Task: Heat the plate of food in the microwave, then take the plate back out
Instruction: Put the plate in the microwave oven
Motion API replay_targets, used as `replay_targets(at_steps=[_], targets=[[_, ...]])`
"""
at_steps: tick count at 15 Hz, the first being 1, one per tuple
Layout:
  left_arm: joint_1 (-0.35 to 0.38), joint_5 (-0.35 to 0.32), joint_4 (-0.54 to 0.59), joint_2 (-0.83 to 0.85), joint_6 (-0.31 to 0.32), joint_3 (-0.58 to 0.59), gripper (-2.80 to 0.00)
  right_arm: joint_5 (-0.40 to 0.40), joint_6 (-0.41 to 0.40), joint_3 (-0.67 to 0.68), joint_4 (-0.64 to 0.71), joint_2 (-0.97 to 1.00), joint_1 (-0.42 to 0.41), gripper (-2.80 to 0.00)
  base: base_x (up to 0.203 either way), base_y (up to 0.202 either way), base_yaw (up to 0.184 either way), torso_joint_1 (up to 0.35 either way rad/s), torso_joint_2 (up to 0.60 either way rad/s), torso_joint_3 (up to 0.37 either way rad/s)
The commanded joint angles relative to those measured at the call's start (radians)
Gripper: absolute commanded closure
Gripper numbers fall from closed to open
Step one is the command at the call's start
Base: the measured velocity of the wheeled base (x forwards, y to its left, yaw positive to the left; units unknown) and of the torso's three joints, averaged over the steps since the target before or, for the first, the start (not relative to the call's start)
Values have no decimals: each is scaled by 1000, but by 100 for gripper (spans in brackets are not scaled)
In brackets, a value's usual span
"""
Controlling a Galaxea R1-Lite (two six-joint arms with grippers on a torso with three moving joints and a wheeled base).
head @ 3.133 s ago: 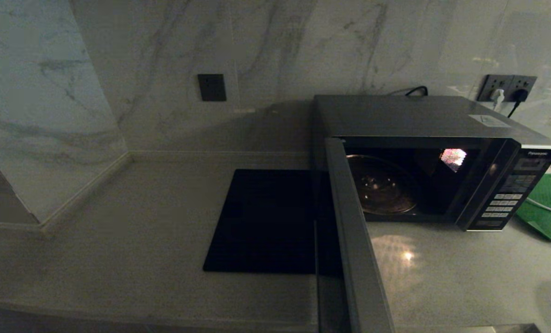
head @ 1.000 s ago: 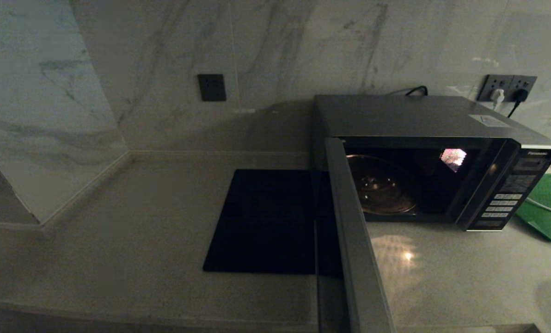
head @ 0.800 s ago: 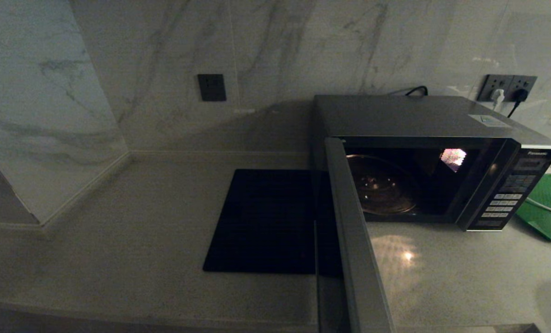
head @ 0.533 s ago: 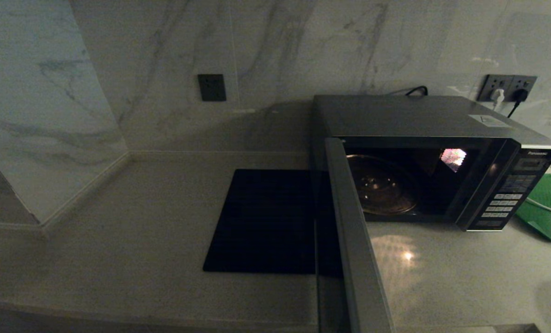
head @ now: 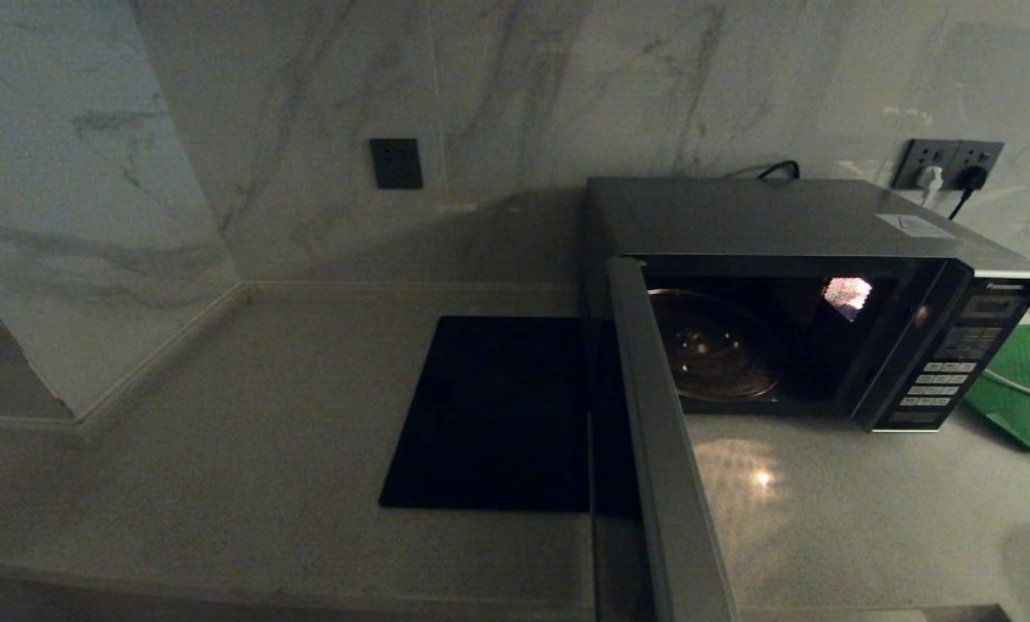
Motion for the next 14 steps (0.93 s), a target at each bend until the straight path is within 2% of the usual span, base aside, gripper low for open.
replay_targets(at_steps=[1,14], targets=[[-1,0,0,0,-1,0,0,0,3,0,1,-2,-1,-280,0,0,0,0,0,0],[-1,0,0,0,-1,0,0,0,2,-3,1,-1,0,-280,0,0,0,0,0,0]])
